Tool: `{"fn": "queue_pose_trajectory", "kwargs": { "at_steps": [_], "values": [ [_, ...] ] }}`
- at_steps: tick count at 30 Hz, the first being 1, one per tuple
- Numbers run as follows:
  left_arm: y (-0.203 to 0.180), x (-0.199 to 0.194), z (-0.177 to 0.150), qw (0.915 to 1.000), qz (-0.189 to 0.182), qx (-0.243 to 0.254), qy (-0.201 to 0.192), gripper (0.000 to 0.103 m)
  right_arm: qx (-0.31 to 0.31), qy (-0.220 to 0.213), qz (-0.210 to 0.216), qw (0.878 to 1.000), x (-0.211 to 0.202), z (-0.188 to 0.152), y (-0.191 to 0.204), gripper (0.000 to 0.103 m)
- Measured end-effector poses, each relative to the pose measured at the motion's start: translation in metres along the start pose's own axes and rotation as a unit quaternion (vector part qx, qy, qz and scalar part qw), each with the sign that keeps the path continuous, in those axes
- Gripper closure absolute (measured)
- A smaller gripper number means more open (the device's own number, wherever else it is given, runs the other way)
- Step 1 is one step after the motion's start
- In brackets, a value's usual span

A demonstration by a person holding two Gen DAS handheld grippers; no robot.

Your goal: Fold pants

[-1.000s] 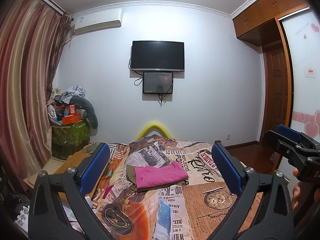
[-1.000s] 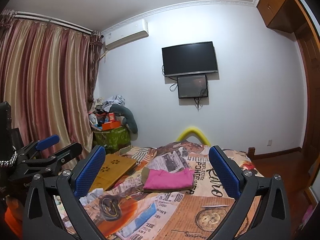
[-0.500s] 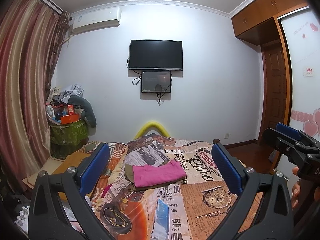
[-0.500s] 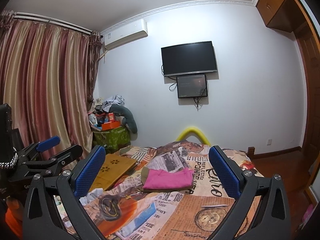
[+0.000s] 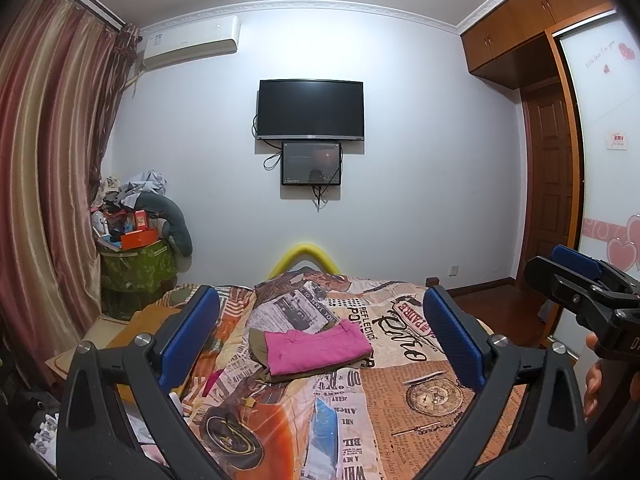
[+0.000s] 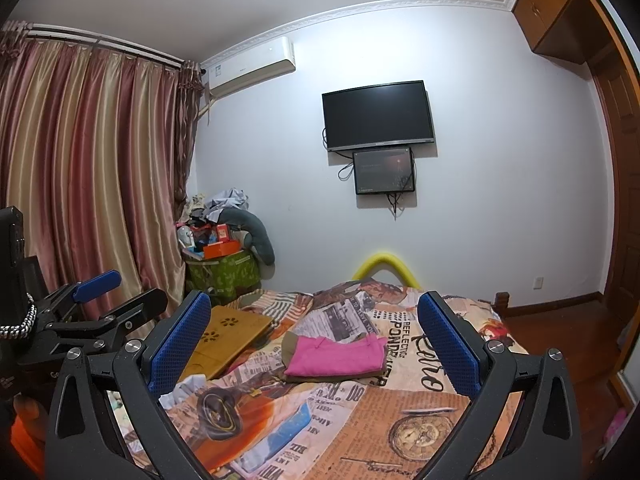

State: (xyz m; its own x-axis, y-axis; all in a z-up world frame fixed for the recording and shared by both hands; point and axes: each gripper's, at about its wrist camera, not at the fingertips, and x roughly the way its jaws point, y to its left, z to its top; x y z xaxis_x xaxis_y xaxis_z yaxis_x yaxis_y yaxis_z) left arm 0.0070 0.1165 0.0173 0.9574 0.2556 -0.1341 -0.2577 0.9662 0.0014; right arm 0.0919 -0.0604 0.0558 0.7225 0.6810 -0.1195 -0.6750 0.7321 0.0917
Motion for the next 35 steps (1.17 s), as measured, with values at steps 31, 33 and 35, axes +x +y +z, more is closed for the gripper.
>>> {"fn": "queue_pose_trajectory", "kwargs": {
  "at_steps": [31, 33, 35],
  "values": [
    [-0.0012, 0.0033, -0.0050, 0.9999, -0.009, -0.005, 0.009, 0.000, -0.001, 0.005, 0.001, 1.000, 0.0000, -0.0071, 0.0034, 0.000],
    [-0.0008, 0.0041, -0.0052, 0.9999, -0.009, -0.007, 0.010, 0.000, -0.002, 0.006, 0.002, 1.000, -0.0005, -0.0076, 0.0040, 0.000],
    [0.0004, 0.0051, -0.0052, 0.9998, -0.011, -0.009, 0.012, 0.000, -0.001, 0.006, 0.002, 1.000, 0.0001, -0.0075, 0.0039, 0.000]
  ]
}}
